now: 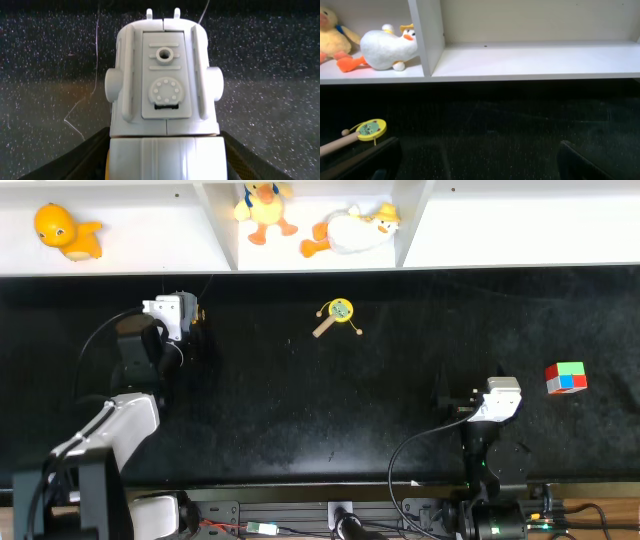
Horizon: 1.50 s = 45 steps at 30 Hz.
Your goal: Store Toys
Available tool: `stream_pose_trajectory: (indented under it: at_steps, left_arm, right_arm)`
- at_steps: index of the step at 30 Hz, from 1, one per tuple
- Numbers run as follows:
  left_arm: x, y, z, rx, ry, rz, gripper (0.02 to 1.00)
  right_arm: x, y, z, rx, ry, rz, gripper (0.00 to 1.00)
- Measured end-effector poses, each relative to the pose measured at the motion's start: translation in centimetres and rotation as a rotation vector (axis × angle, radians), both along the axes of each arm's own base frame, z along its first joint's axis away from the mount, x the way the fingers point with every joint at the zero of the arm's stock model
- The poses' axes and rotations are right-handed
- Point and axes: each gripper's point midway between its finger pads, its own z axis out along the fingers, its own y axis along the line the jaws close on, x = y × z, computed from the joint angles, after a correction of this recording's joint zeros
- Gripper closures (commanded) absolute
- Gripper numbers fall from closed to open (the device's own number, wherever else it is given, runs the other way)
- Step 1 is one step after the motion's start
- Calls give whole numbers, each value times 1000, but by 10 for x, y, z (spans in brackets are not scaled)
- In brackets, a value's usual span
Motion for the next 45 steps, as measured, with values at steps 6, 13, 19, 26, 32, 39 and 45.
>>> stream_pose_trajectory:
  at_steps: [6, 13, 19, 26, 32, 39, 45]
  left_arm:
    - [-11, -2, 32, 2, -40, -4, 652]
    - [-17, -3, 86, 18, -179, -10, 649]
    - [-7, -2, 100, 19, -214, -10, 649]
    - [28, 0, 116, 16, -211, -15, 649]
    - [68, 3, 120, 10, -171, -17, 652]
    - [115, 7, 118, 5, -153, -22, 652]
    - [129, 7, 100, -2, -100, -24, 652]
  right_arm:
    - [0, 0, 0, 0, 0, 0, 5]
    - [0, 0, 0, 0, 0, 0, 5]
    - [0, 0, 0, 0, 0, 0, 5]
    - [0, 0, 0, 0, 0, 0, 5]
    - [0, 0, 0, 0, 0, 0, 5]
    - [0, 0, 0, 0, 0, 0, 5]
    - [0, 0, 0, 0, 0, 0, 5]
